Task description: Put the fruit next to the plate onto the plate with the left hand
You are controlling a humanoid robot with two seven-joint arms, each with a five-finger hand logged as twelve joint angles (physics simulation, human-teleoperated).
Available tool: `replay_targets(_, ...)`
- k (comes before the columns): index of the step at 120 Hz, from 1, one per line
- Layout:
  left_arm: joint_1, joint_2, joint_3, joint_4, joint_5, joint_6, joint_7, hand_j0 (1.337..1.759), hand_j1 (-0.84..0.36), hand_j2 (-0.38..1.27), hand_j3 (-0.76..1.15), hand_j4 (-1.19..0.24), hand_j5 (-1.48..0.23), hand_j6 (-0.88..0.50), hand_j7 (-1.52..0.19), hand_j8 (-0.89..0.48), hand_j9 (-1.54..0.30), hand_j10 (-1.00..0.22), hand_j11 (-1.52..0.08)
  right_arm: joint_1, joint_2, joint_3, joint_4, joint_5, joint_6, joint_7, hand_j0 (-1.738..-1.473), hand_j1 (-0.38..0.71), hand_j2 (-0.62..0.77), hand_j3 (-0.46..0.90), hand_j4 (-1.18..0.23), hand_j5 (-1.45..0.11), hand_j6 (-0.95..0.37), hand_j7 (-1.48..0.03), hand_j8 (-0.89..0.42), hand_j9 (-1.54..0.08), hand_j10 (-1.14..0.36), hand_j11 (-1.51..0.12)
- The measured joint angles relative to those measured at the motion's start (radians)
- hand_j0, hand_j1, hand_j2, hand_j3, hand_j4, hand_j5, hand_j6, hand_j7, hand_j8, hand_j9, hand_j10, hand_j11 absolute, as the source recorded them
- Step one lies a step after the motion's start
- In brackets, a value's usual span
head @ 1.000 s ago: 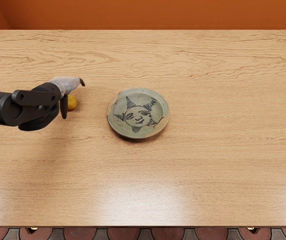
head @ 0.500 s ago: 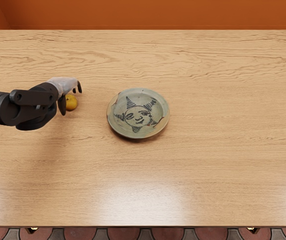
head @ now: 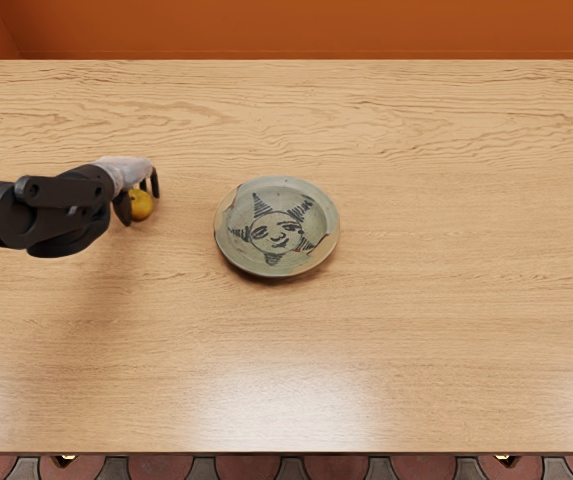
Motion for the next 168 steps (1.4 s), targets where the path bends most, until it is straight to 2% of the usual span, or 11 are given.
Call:
replay_targets(33,0.0,0.003,-0.001,-0.005,-0.003,-0.001,0.001,1.657,-0.28,0.22,0.0,-0.58,-0.73,-0.48,-0.74,-0.5,-0.74,-0.57,-0.74,0.0,0.0,0.0,0.0,0.0,0.0,0.0,-1.658,-0.31,-0.01,0.0,-0.03,-0.04,-0.03,-0.04,-0.03,-0.04,-0.03,-0.04)
replay_targets(54,0.006,0.002,-0.002,-0.003,-0.001,0.002,0.001,1.654,-0.27,0.19,0.0,-0.62,-0.71,-0.49,-0.76,-0.47,-0.77,-0.59,-0.77,0.0,0.0,0.0,0.0,0.0,0.0,0.0,-1.658,-0.31,-0.01,0.0,-0.03,-0.04,-0.03,-0.04,-0.03,-0.04,-0.03,-0.04)
replay_targets(81,0.006,0.002,-0.003,-0.002,-0.004,-0.013,0.001,1.653,-0.27,0.19,0.0,-0.66,-0.78,-0.44,-0.83,-0.46,-0.84,-0.63,-0.84,0.0,0.0,0.0,0.0,0.0,0.0,0.0,-1.658,-0.31,-0.01,0.0,-0.03,-0.04,-0.03,-0.04,-0.03,-0.04,-0.03,-0.04)
replay_targets(85,0.006,0.0,-0.004,-0.002,-0.002,-0.021,0.001,1.664,-0.29,0.14,0.09,-0.69,-0.79,-0.42,-0.83,-0.45,-0.87,-0.65,-0.86,0.0,0.0,0.0,0.0,0.0,0.0,0.0,-1.658,-0.31,-0.01,0.0,-0.03,-0.04,-0.03,-0.04,-0.03,-0.04,-0.03,-0.04)
replay_targets(91,0.005,0.001,-0.005,-0.002,-0.001,-0.031,0.002,1.669,-0.3,0.14,0.11,-0.72,-0.82,-0.4,-0.82,-0.4,-0.9,-0.67,-0.9,0.0,0.0,0.0,0.0,0.0,0.0,0.0,-1.658,-0.31,-0.01,0.0,-0.03,-0.04,-0.03,-0.04,-0.03,-0.04,-0.03,-0.04)
replay_targets(107,0.005,0.002,-0.008,-0.003,0.004,-0.042,0.004,1.672,-0.31,0.07,0.19,-0.69,-0.87,-0.32,-0.93,-0.34,-0.97,-0.67,-0.97,0.0,0.0,0.0,0.0,0.0,0.0,0.0,-1.658,-0.31,-0.01,0.0,-0.03,-0.04,-0.03,-0.04,-0.03,-0.04,-0.03,-0.04)
replay_targets(117,0.0,0.003,-0.008,-0.006,0.001,-0.046,0.005,1.67,-0.33,0.19,0.05,-0.67,-0.91,-0.36,-0.85,-0.32,-1.01,-0.67,-1.0,0.0,0.0,0.0,0.0,0.0,0.0,0.0,-1.658,-0.31,-0.01,0.0,-0.03,-0.04,-0.03,-0.04,-0.03,-0.04,-0.03,-0.04)
replay_targets(124,-0.006,0.006,-0.008,-0.008,-0.004,-0.054,0.003,1.667,-0.35,0.34,-0.18,-0.66,-0.94,-0.41,-0.77,-0.32,-1.03,-0.68,-1.02,0.0,0.0,0.0,0.0,0.0,0.0,0.0,-1.658,-0.31,-0.01,0.0,-0.03,-0.04,-0.03,-0.04,-0.03,-0.04,-0.03,-0.04)
replay_targets(133,-0.023,0.008,-0.009,-0.01,-0.023,-0.07,0.001,1.656,-0.35,0.51,-0.13,-0.72,-0.99,-0.43,-0.87,-0.37,-1.06,-0.73,-1.05,0.0,0.0,0.0,0.0,0.0,0.0,0.0,-1.658,-0.31,-0.01,0.0,-0.03,-0.04,-0.03,-0.04,-0.03,-0.04,-0.03,-0.04)
replay_targets(143,-0.05,0.008,-0.012,-0.013,-0.047,-0.096,0.0,1.655,-0.33,0.42,-0.08,-0.75,-1.03,-0.41,-0.95,-0.4,-1.08,-0.75,-1.08,0.0,0.0,0.0,0.0,0.0,0.0,0.0,-1.658,-0.31,-0.01,0.0,-0.03,-0.04,-0.03,-0.04,-0.03,-0.04,-0.03,-0.04)
replay_targets(168,-0.108,0.005,-0.041,-0.022,-0.093,-0.166,0.0,1.652,-0.35,0.45,-0.03,-0.73,-1.09,-0.35,-1.06,-0.38,-1.11,-0.74,-1.11,0.0,0.0,0.0,0.0,0.0,0.0,0.0,-1.658,-0.31,-0.01,0.0,-0.03,-0.04,-0.03,-0.04,-0.03,-0.04,-0.03,-0.04)
